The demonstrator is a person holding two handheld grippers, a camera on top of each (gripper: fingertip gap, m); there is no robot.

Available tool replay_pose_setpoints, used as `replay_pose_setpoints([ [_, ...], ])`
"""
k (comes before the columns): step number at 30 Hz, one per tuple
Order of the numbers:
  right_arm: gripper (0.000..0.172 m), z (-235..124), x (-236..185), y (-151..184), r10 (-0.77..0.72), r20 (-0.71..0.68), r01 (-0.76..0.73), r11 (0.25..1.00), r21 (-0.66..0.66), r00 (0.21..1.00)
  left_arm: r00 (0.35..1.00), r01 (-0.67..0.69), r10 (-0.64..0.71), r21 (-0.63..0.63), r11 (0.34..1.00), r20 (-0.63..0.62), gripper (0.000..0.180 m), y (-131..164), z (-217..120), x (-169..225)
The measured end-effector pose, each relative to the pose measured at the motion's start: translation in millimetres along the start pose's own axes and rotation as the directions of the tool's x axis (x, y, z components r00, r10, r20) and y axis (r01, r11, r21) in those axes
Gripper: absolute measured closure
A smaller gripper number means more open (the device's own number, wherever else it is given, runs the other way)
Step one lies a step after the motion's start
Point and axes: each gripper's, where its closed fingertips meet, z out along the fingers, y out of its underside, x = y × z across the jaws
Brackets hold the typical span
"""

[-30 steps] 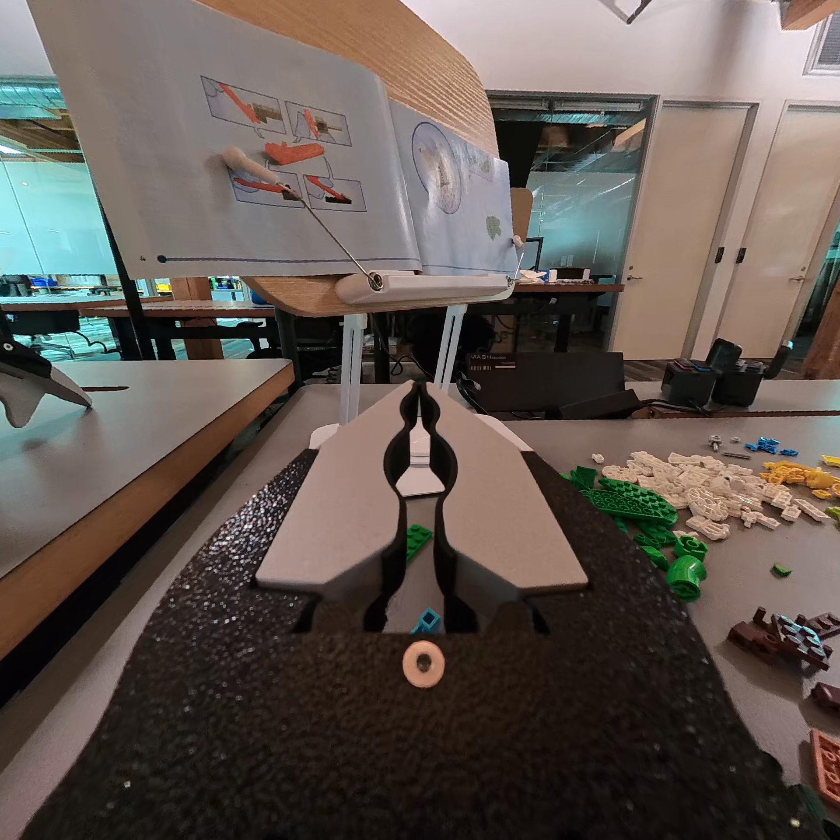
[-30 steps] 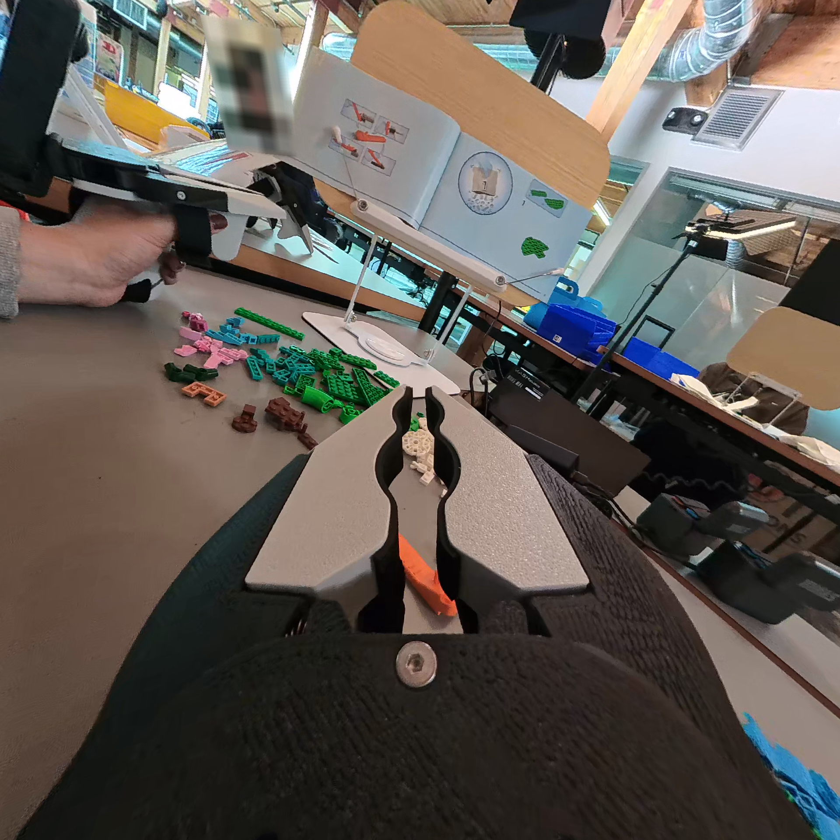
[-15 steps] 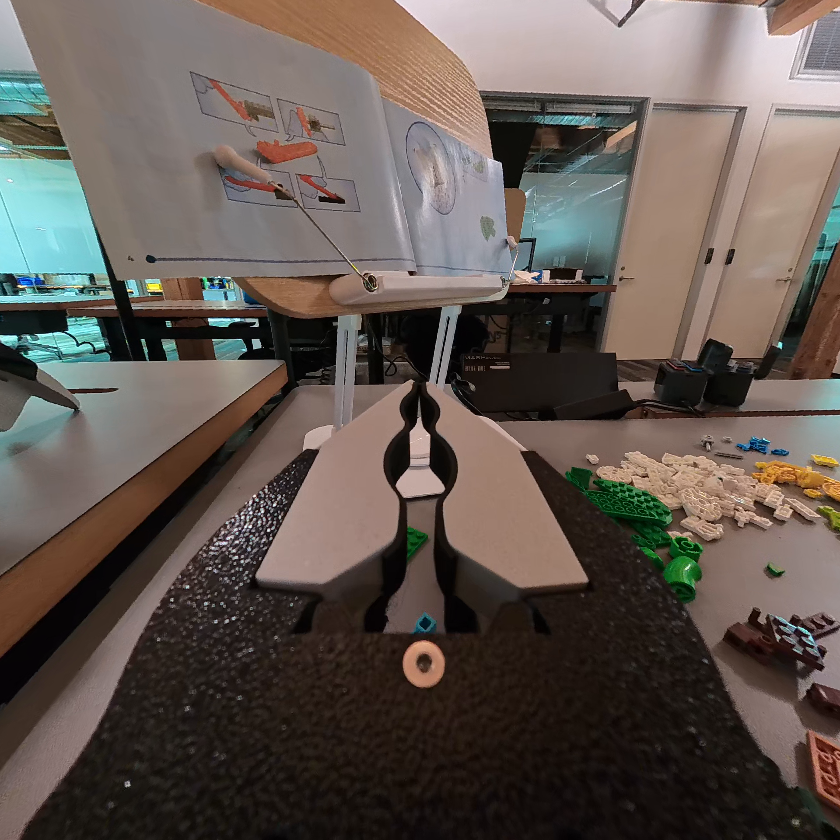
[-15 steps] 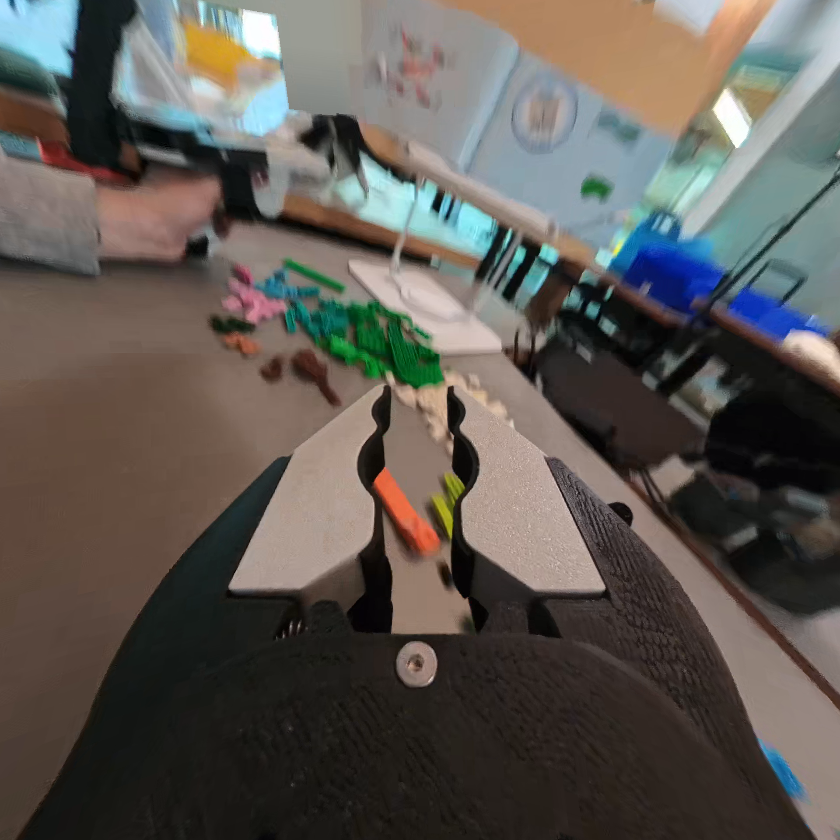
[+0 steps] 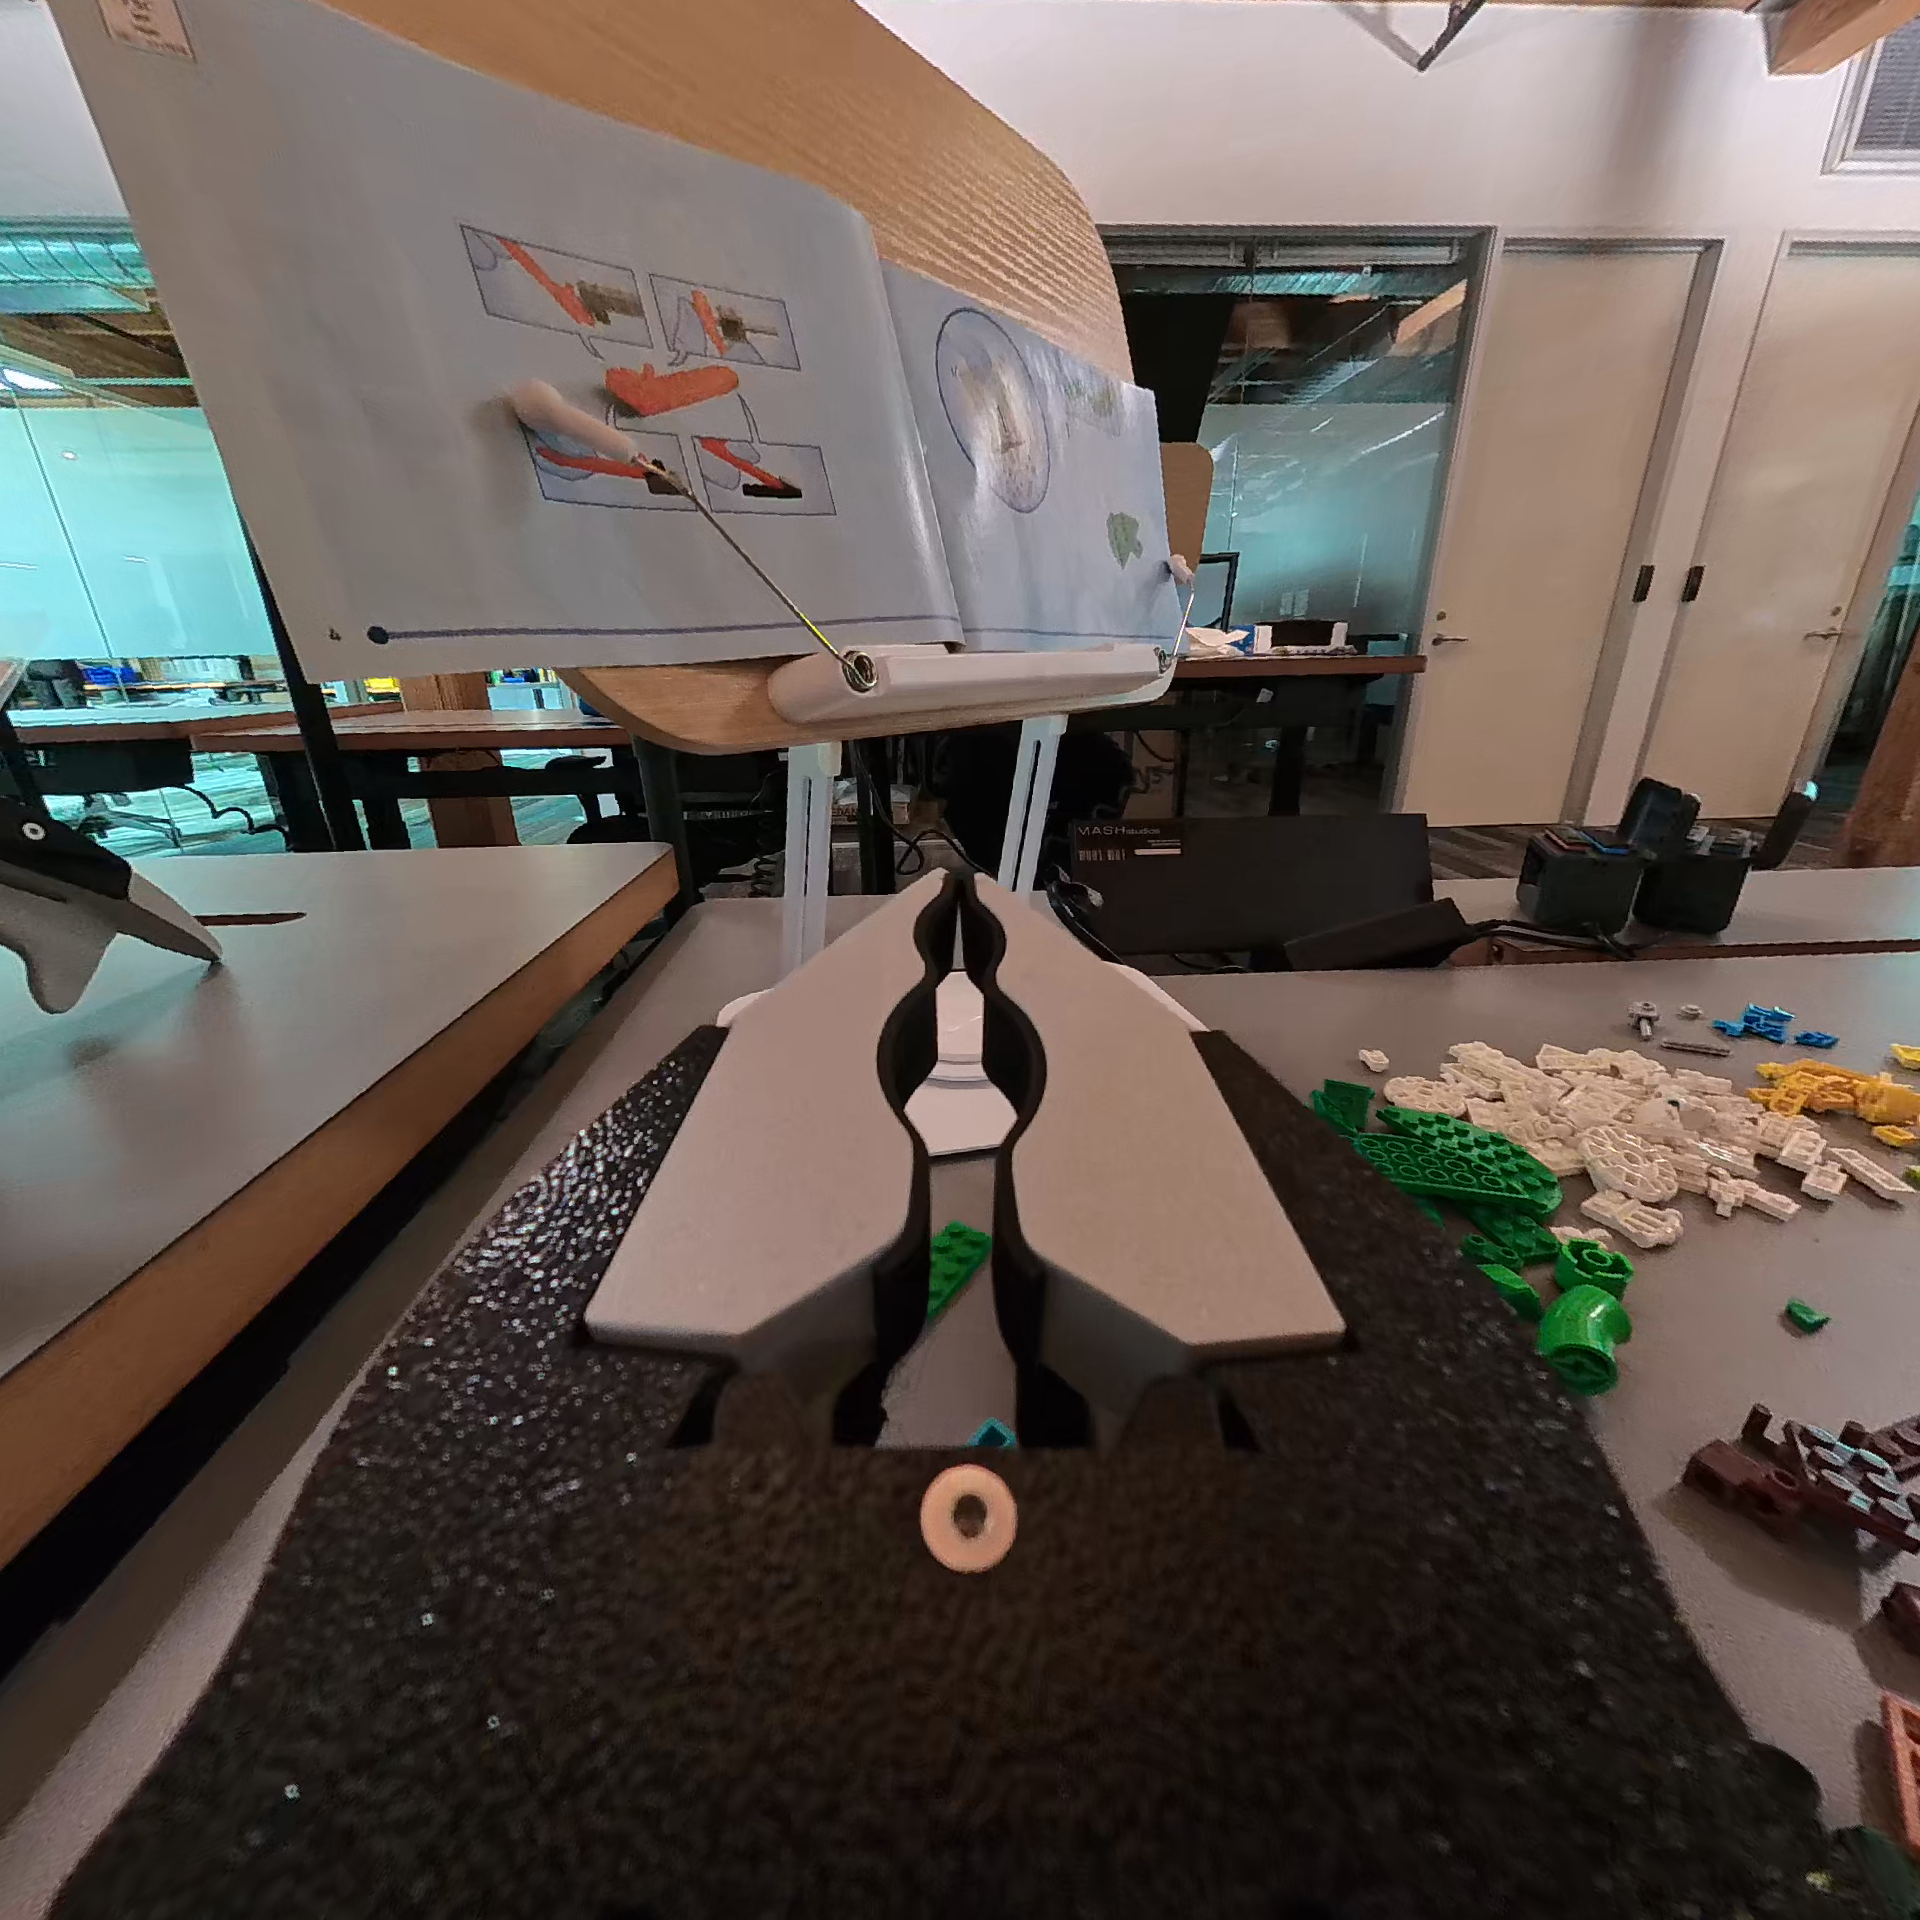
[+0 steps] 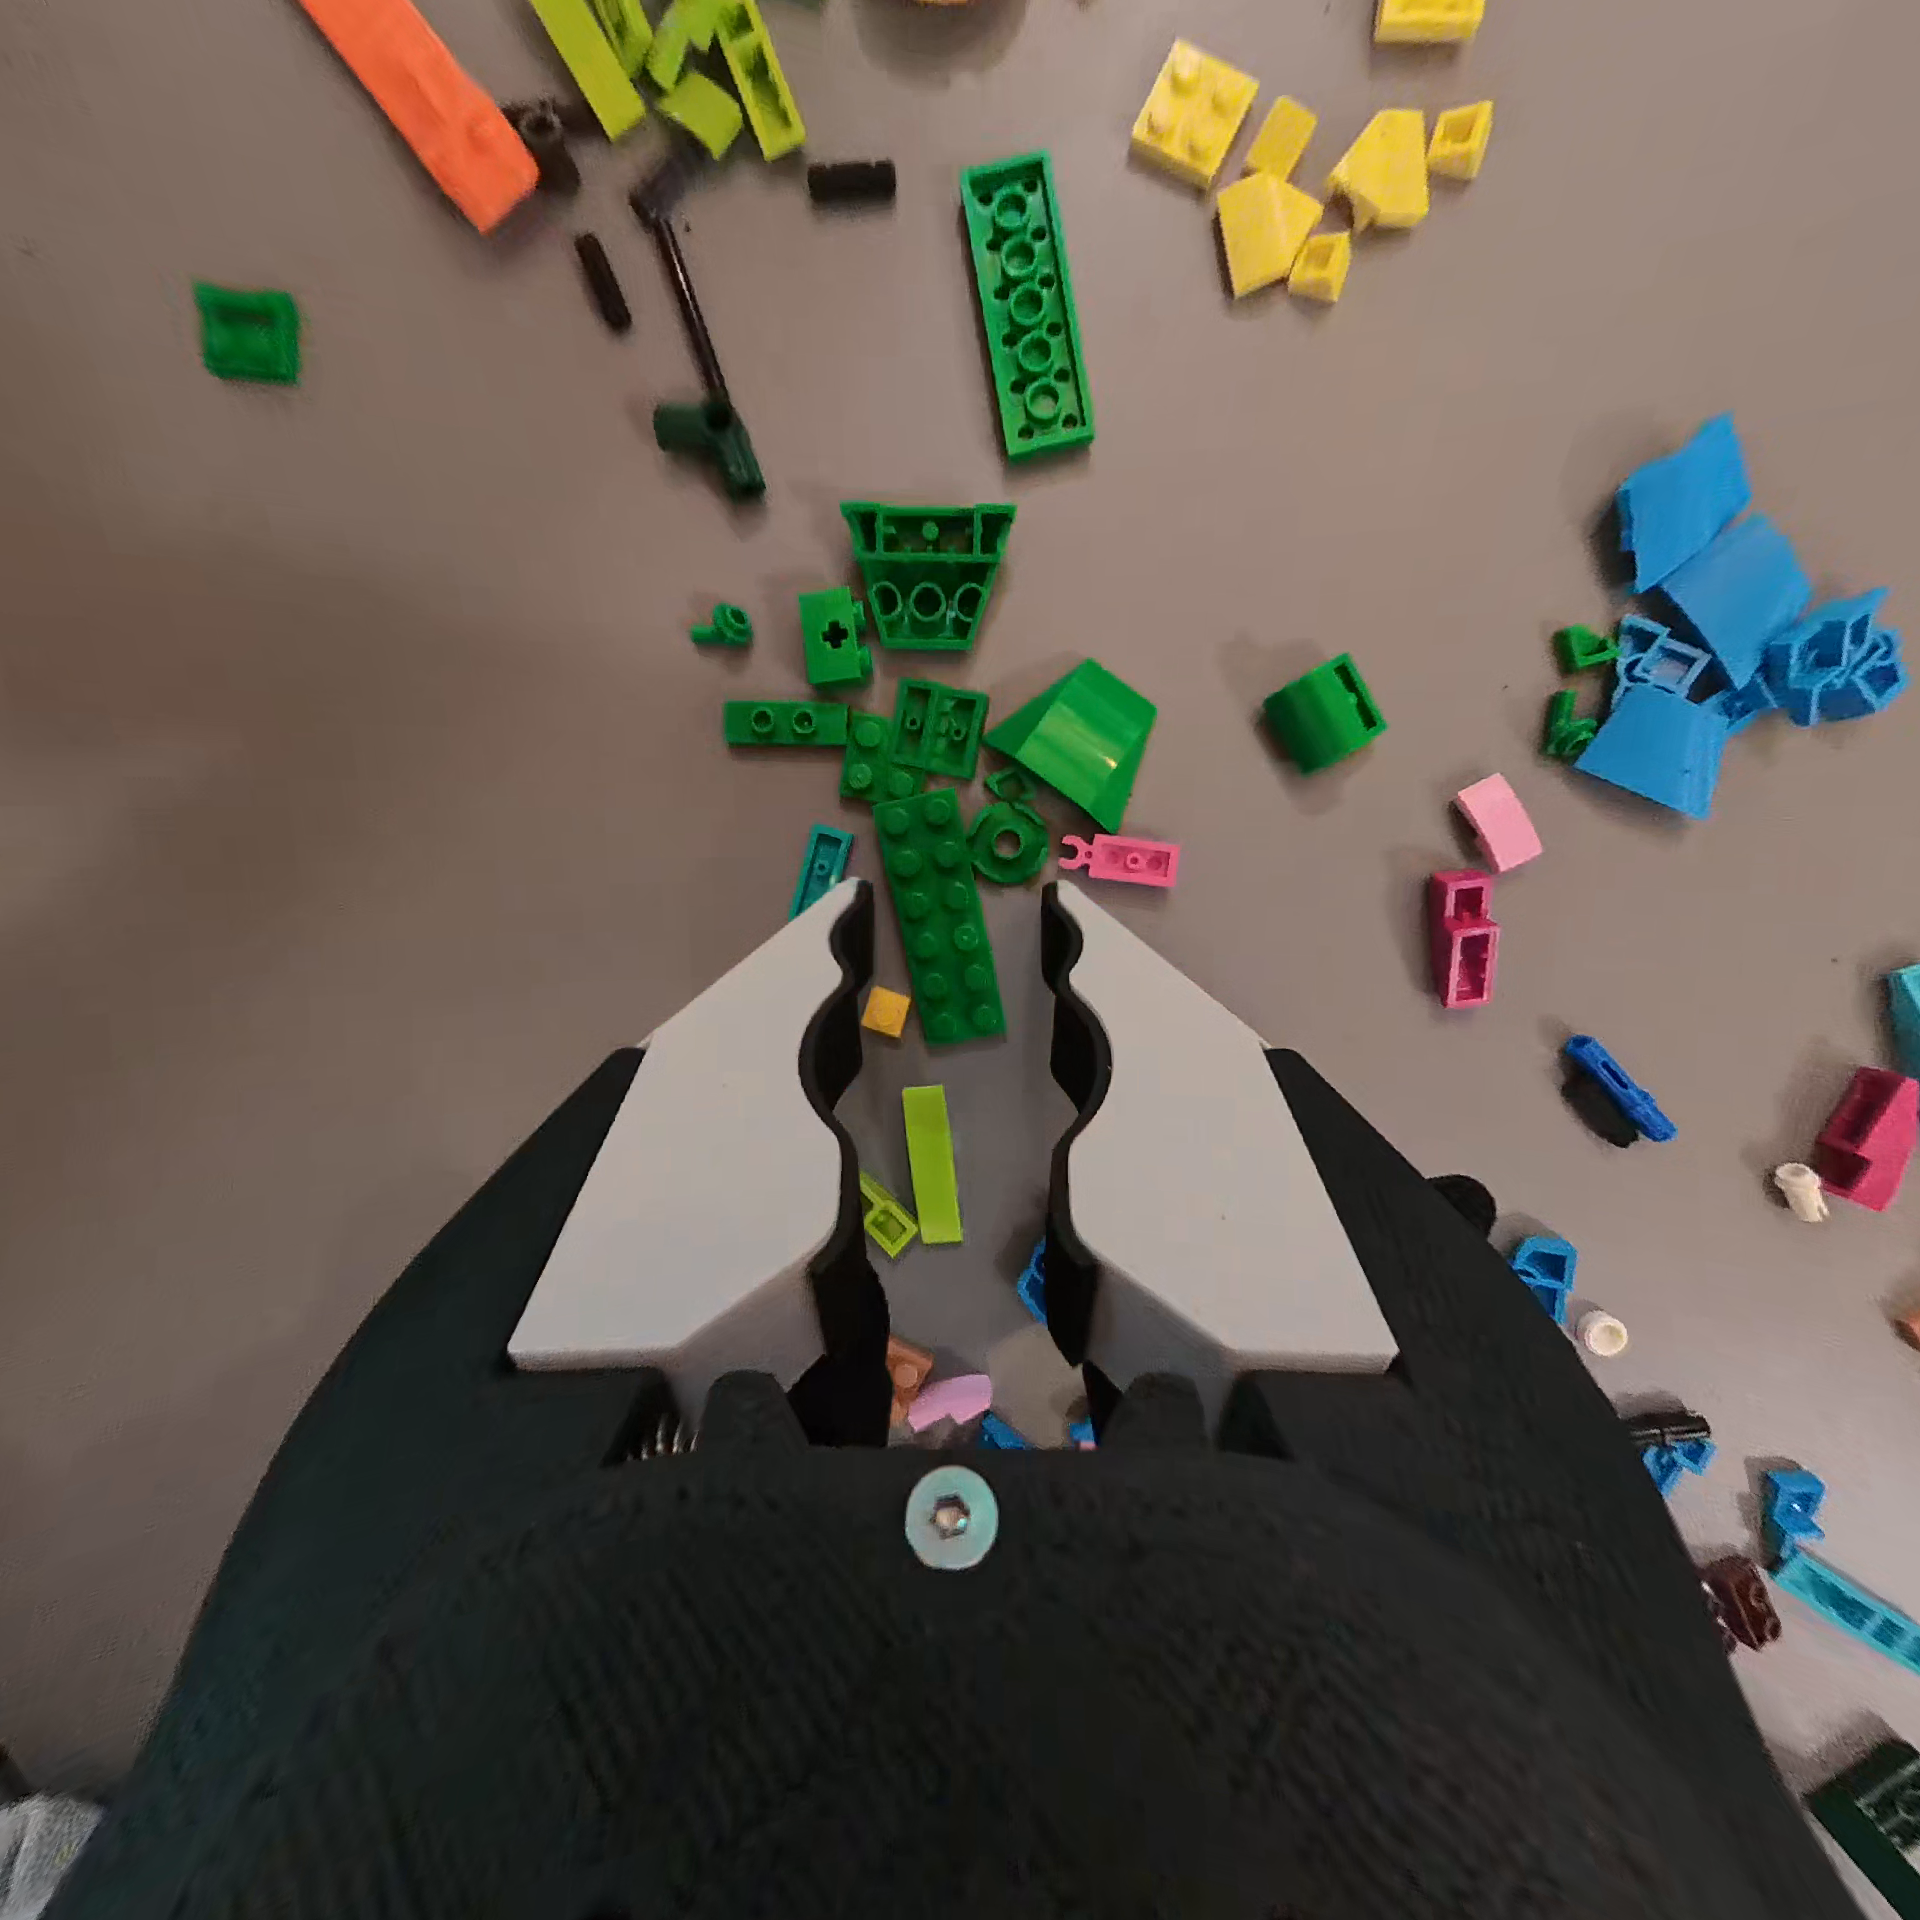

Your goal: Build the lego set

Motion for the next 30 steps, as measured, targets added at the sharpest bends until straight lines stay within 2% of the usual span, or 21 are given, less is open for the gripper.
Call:
replay_pose_setpoints([
  [3, 0.145, 0.3, -1.3, 2.2, -0.009, 0.022, 0.010, 0.999, -0.035, 1.000, 1.000, -0.001, 0.001, 0.000, 1.000, 0.003, 0.180, -0.1, 0.1, -0.9],
  [5, 0.156, 0.4, -3.1, 3.2, -0.014, 0.042, 0.016, 0.998, -0.055, 0.999, 1.000, 0.000, 0.000, -0.001, 1.000, 0.001, 0.180, 0.2, 0.6, -0.6],
  [7, 0.156, -1.2, -3.3, 3.0, -0.048, 0.033, 0.050, 0.996, -0.073, 0.998, 1.000, -0.001, 0.001, -0.005, 1.000, -0.003, 0.180, 0.7, 1.4, 0.4],
  [9, 0.157, -6.3, -12.0, -10.1, -0.094, 0.027, 0.095, 0.995, -0.037, 0.995, 1.000, -0.007, 0.007, -0.008, 1.000, -0.006, 0.180, 1.4, 1.7, 1.6],
  [12, 0.157, -9.7, -55.2, -48.3, -0.212, 0.071, 0.208, 0.976, 0.057, 0.975, 1.000, -0.015, 0.015, -0.008, 1.000, -0.010, 0.180, 1.4, 1.9, 3.3],
  [14, 0.157, -0.5, -104.5, -73.2, -0.337, 0.135, 0.326, 0.941, 0.097, 0.932, 1.000, -0.017, 0.017, -0.010, 1.000, -0.012, 0.180, 1.6, 2.0, 3.9],
  [16, 0.157, 17.6, -154.1, -85.7, -0.469, 0.183, 0.462, 0.883, 0.081, 0.864, 1.000, -0.019, 0.019, -0.012, 1.000, -0.013, 0.180, 1.9, 1.8, 4.3],
  [19, 0.156, 43.5, -203.7, -83.4, -0.614, 0.210, 0.628, 0.778, -0.004, 0.761, 1.000, -0.023, 0.023, -0.009, 1.000, -0.010, 0.180, 0.4, -0.1, 3.7],
  [22, 0.156, 55.0, -231.7, -82.6, -0.631, 0.250, 0.655, 0.756, -0.014, 0.734, 1.000, -0.013, 0.013, -0.001, 1.000, -0.002, 0.180, -1.6, -1.7, 1.2],
  [27, 0.155, 59.1, -237.2, -79.0, -0.616, 0.259, 0.645, 0.763, -0.038, 0.744, 1.000, 0.010, -0.010, 0.000, 1.000, -0.003, 0.180, -0.7, -0.2, 0.2],
  [30, 0.125, 57.5, -243.6, -80.4, -0.565, 0.293, 0.590, 0.807, 0.003, 0.771, 1.000, 0.010, -0.010, -0.004, 1.000, -0.011, 0.180, 0.5, 0.5, 2.6],
])
